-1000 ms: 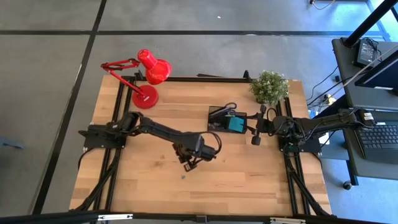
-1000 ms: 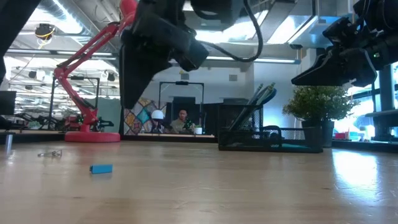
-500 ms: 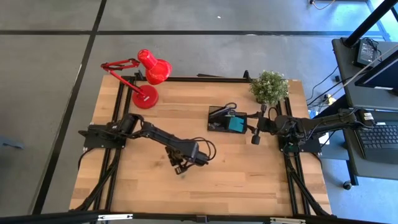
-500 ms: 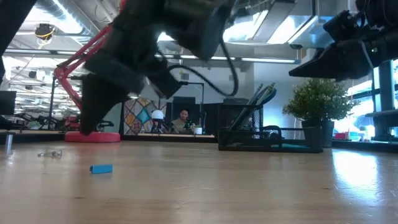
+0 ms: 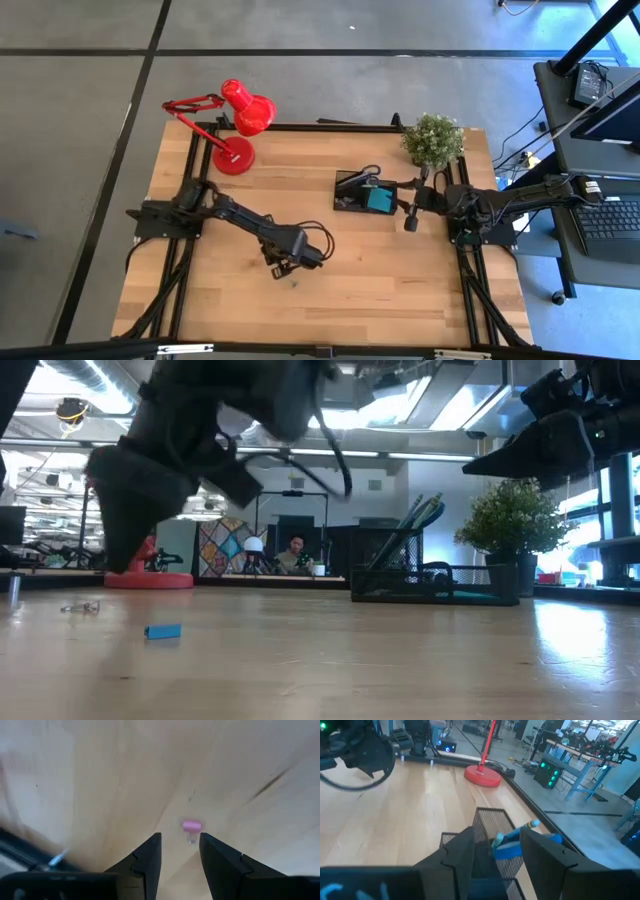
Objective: Pick and place office supplies into organizer
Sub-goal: Put the pink binder clip into the black desk organizer
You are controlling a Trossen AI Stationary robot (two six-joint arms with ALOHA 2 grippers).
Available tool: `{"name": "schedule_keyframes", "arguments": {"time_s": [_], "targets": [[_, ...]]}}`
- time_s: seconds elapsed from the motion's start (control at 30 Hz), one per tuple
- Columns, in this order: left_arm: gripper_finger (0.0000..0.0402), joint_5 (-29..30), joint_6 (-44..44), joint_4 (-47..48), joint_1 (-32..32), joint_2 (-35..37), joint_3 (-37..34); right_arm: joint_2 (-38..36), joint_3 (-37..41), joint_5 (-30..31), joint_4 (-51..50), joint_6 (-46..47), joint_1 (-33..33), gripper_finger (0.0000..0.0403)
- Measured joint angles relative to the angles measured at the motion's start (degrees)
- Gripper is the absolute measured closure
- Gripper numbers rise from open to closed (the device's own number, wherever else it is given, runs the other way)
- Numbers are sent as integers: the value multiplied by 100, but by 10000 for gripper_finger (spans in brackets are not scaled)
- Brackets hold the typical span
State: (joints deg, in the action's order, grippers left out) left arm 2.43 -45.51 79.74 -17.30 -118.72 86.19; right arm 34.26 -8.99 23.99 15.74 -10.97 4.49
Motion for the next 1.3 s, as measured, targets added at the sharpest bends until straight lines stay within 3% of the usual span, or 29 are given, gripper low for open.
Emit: {"name": "schedule_keyframes", "arguments": {"time_s": [0.3,0.87,1.3], "targets": [[274,-45,-506,-1492,19,849,-989,2,0,0,174,1,2,241],[274,-405,-1225,-1534,30,840,-1627,1,0,2,385,-137,0,241],[274,-629,-987,-1775,45,840,-1806,0,0,2,433,-141,2,241]]}}
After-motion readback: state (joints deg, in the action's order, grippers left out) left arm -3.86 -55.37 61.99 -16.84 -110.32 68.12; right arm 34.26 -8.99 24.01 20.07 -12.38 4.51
